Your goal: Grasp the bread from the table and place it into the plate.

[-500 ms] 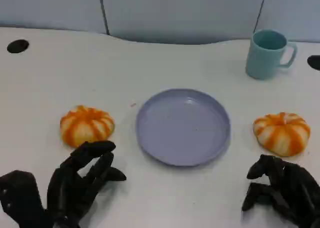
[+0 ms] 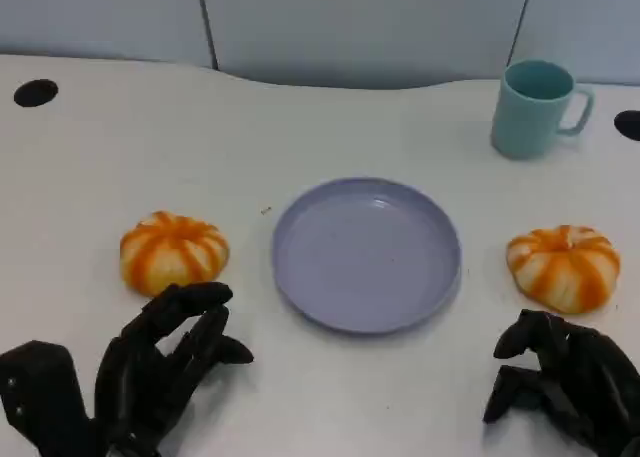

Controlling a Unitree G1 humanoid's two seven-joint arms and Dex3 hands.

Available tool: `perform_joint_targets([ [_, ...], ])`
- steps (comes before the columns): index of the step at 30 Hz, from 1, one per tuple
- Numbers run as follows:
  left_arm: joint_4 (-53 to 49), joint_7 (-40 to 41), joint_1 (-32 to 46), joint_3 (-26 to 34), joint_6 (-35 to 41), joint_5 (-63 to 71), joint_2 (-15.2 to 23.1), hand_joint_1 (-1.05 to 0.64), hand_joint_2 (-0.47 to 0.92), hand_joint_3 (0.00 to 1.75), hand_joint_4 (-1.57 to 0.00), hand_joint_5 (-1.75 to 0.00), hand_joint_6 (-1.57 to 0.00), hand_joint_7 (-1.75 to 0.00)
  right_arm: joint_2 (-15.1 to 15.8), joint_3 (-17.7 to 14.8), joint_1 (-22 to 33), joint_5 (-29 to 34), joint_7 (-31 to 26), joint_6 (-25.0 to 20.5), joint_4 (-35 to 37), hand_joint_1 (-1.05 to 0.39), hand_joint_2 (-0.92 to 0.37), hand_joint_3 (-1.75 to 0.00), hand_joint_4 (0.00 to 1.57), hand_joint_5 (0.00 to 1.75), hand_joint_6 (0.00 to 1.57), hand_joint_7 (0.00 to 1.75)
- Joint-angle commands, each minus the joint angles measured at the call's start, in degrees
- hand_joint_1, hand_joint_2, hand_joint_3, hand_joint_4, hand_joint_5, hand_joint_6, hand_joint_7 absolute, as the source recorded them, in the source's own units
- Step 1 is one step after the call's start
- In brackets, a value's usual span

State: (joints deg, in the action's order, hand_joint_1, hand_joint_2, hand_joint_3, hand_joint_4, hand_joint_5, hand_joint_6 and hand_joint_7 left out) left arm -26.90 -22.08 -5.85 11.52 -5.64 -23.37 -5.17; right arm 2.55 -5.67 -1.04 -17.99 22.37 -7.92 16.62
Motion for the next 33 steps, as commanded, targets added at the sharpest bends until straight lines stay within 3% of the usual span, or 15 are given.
perform_joint_targets([
  [1,0.2,-0.4,-0.2,0.3,-0.1,0.2,1.0,-0.39,0.92,0.15,-0.66,-1.52,-0.66,-1.0,0.3,-0.1,0.6,0.4,-1.0,-1.2,-0.3,-0.42,-0.92,-0.46,1.22,1.15,1.1,1.11],
  [24,0.6,-2.3,-0.1,1.2,-1.6,-1.6,0.5,-0.41,0.92,0.1,-0.64,-1.48,-0.65,-0.99,0.1,-0.1,0.9,0.1,-0.1,-0.4,-0.2,-0.42,-0.92,-0.44,1.2,1.15,1.09,1.1],
  [30,0.2,-6.0,-0.4,1.2,-9.5,-0.5,0.5,-0.41,0.92,0.09,-0.62,-1.23,-0.64,-0.8,0.0,0.2,0.8,0.6,0.7,1.9,1.2,-0.42,-0.92,-0.47,1.21,1.16,1.09,1.1],
  [33,-1.8,-7.7,-1.1,0.5,-15.9,1.8,1.4,-0.39,0.92,0.13,-0.65,-0.95,-0.7,-0.42,-0.2,0.4,1.0,0.8,0.7,2.4,1.2,-0.42,-0.92,-0.47,1.19,1.15,1.09,1.09],
])
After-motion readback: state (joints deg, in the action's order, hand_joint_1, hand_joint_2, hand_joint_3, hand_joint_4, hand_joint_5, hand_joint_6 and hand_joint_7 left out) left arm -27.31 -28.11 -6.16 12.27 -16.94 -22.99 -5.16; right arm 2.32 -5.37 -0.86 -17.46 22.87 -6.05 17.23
